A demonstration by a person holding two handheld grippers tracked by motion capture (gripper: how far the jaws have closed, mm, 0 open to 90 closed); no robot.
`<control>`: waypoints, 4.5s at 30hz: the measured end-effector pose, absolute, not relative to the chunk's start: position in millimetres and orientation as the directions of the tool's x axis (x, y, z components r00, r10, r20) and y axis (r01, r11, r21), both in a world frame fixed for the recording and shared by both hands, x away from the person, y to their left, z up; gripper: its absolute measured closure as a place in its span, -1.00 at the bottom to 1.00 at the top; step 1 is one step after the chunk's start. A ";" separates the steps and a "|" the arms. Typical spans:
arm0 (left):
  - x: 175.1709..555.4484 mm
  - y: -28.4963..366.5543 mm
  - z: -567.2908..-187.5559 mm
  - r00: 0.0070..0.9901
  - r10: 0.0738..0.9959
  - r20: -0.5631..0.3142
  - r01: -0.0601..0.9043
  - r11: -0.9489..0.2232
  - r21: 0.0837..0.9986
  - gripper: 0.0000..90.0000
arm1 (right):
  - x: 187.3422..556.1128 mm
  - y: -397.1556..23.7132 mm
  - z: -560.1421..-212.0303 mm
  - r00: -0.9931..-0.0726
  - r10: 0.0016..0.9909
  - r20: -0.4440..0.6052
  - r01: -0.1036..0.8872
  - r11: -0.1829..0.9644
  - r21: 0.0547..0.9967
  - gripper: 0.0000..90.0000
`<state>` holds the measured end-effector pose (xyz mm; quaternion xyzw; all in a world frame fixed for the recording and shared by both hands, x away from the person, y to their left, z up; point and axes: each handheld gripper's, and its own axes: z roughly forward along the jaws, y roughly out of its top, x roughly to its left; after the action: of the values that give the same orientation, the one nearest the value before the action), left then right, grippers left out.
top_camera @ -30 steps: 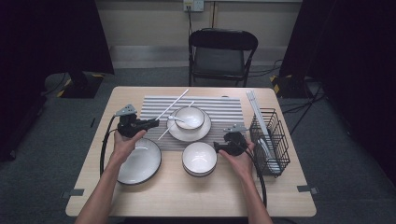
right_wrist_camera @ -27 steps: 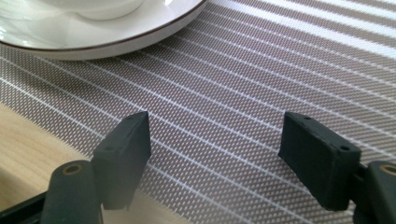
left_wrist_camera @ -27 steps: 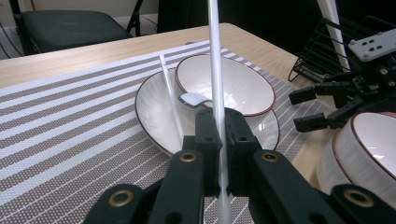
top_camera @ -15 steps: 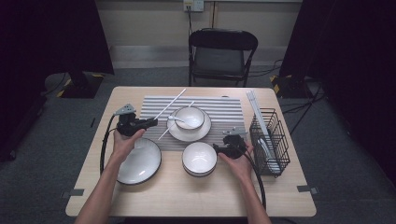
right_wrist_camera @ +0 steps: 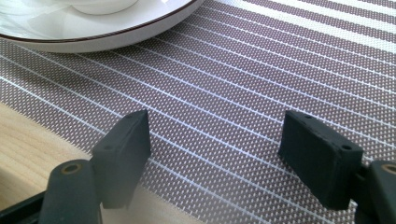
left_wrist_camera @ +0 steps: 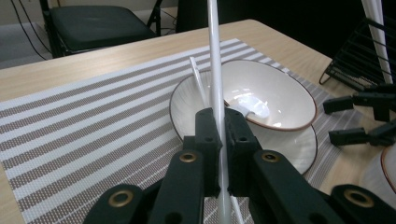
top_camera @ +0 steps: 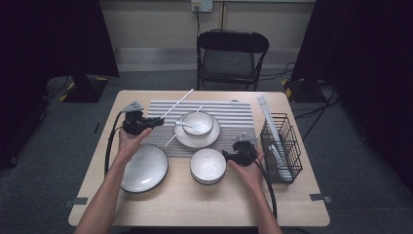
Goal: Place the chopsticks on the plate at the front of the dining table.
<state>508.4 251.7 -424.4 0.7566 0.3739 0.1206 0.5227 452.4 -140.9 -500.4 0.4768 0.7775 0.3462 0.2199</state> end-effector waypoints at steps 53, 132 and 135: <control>536.2 219.0 -474.8 0.650 0.735 -0.195 0.581 -0.315 0.751 0.91 | 452.4 -141.0 -500.4 -0.449 0.893 -0.010 0.589 0.304 0.748 -0.47; 503.8 235.6 -480.2 0.670 0.720 -0.181 0.545 -0.312 0.778 0.90 | 452.1 -140.4 -500.5 -0.442 0.897 -0.010 0.591 0.300 0.749 -0.47; 503.0 240.4 -475.6 0.670 0.717 -0.193 0.538 -0.290 0.791 0.83 | 452.1 -140.4 -500.4 -0.442 0.897 -0.010 0.591 0.299 0.749 -0.47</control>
<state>503.0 240.4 -475.6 0.7969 0.3939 0.1000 0.4469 452.1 -140.4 -500.4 0.4798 0.7752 0.3465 0.2208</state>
